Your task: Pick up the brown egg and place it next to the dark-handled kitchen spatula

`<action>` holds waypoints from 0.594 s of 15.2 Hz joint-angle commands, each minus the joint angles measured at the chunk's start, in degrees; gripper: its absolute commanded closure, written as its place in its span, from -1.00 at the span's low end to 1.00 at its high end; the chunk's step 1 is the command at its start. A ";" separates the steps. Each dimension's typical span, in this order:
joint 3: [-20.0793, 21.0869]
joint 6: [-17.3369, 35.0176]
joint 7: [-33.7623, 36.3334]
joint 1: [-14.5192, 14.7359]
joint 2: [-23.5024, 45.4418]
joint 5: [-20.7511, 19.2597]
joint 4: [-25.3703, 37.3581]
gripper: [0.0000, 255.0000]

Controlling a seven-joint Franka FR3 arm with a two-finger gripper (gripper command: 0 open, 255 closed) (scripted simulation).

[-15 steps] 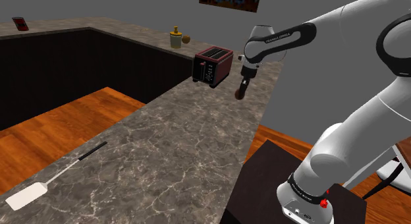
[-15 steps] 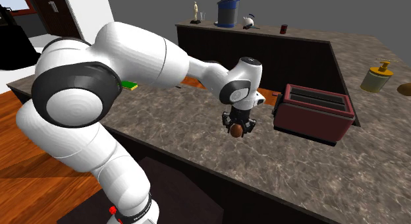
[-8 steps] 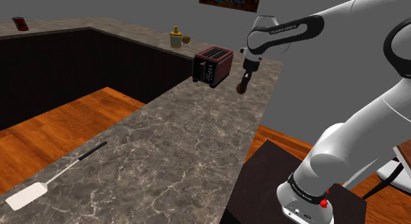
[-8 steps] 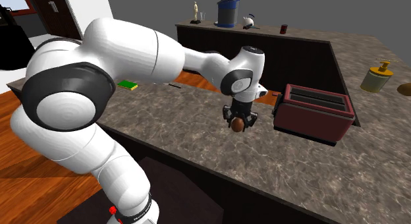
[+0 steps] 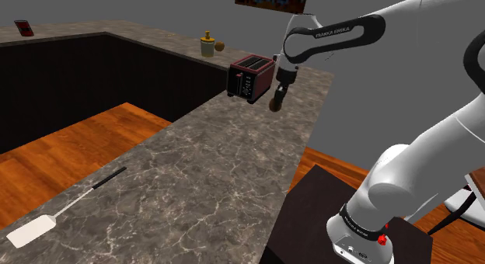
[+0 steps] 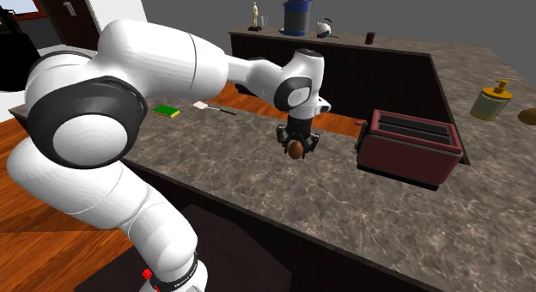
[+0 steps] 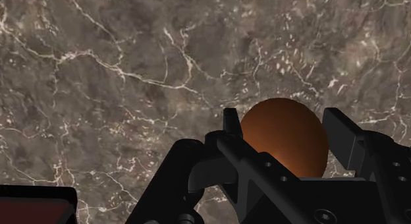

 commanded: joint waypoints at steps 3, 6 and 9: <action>3.72 0.13 5.69 2.48 0.29 1.12 0.30 1.00; 6.45 0.41 9.80 4.32 1.10 1.95 0.98 1.00; 9.10 0.65 13.86 6.16 2.44 2.69 2.25 1.00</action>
